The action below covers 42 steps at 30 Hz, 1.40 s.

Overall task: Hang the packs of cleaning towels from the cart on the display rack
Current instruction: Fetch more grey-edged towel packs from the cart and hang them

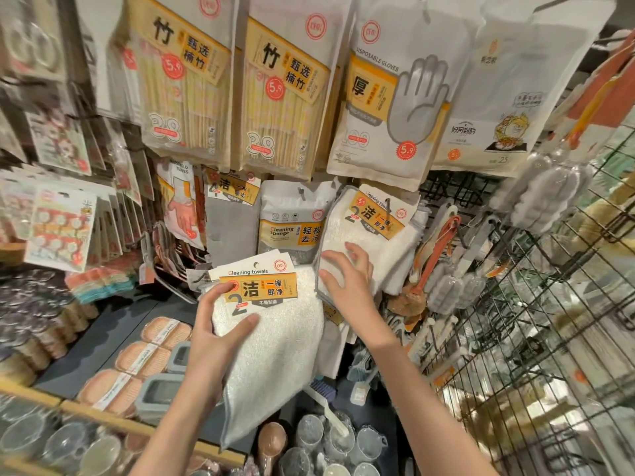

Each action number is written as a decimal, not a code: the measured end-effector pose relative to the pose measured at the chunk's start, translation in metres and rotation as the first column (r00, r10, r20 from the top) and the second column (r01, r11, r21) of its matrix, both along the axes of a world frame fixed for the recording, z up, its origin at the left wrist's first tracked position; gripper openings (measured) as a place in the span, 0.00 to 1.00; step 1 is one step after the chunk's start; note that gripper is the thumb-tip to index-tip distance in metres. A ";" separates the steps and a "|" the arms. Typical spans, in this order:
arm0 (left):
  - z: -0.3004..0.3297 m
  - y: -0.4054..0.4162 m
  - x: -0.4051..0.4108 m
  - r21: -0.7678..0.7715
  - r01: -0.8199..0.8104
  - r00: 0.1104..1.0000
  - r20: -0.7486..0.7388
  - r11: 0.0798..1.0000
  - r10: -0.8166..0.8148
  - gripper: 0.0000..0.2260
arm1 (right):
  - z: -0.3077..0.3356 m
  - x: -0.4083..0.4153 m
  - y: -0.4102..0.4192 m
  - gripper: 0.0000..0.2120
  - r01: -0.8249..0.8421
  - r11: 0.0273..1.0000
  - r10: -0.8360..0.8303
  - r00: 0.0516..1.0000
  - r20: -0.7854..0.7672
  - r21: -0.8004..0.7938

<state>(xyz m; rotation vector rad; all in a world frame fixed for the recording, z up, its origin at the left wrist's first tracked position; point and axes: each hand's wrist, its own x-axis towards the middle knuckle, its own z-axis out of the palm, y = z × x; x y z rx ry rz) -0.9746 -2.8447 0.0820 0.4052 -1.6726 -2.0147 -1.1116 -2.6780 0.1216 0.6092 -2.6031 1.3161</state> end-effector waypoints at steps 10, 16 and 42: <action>0.005 -0.019 0.013 -0.037 -0.064 0.998 -0.007 0.997 0.064 0.24 | 0.000 0.015 -0.035 0.20 -0.109 0.992 0.103 0.990 0.094 0.058; 0.006 -0.021 0.015 -0.053 -0.061 0.998 0.002 0.997 0.061 0.25 | 0.000 0.018 -0.044 0.21 -0.144 0.989 0.140 0.985 0.100 0.034; -0.002 0.008 0.008 -0.057 0.004 1.000 0.028 0.998 -0.003 0.26 | -0.008 0.021 -0.018 0.28 -0.110 0.993 0.115 0.982 0.150 -0.037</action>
